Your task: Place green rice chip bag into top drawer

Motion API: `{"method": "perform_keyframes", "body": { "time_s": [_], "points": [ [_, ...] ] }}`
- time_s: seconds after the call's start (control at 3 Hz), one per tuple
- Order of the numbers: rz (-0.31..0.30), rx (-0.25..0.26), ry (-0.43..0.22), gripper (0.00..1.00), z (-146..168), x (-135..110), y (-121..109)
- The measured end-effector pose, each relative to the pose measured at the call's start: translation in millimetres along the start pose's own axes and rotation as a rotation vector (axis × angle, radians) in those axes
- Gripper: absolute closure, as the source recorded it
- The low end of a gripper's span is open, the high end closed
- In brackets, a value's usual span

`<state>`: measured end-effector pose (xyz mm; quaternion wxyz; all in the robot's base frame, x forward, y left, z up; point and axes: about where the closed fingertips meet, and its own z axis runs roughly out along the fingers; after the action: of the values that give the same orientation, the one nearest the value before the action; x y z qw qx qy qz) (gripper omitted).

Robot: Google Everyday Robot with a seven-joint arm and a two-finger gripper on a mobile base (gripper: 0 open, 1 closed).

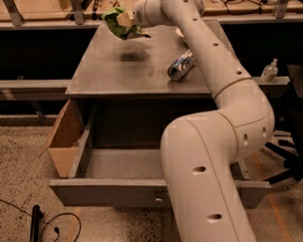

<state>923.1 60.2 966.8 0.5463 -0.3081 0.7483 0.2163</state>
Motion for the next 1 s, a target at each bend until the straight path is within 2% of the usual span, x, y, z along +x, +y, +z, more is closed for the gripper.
{"method": "perform_keyframes", "body": {
  "time_s": [0.33, 0.67, 1.0],
  "points": [
    [-0.01, 0.006, -0.137, 1.0, -68, -62, 12],
    [-0.01, -0.027, -0.196, 1.0, -93, -97, 45],
    [-0.01, -0.027, -0.196, 1.0, -93, -97, 45]
  ]
}}
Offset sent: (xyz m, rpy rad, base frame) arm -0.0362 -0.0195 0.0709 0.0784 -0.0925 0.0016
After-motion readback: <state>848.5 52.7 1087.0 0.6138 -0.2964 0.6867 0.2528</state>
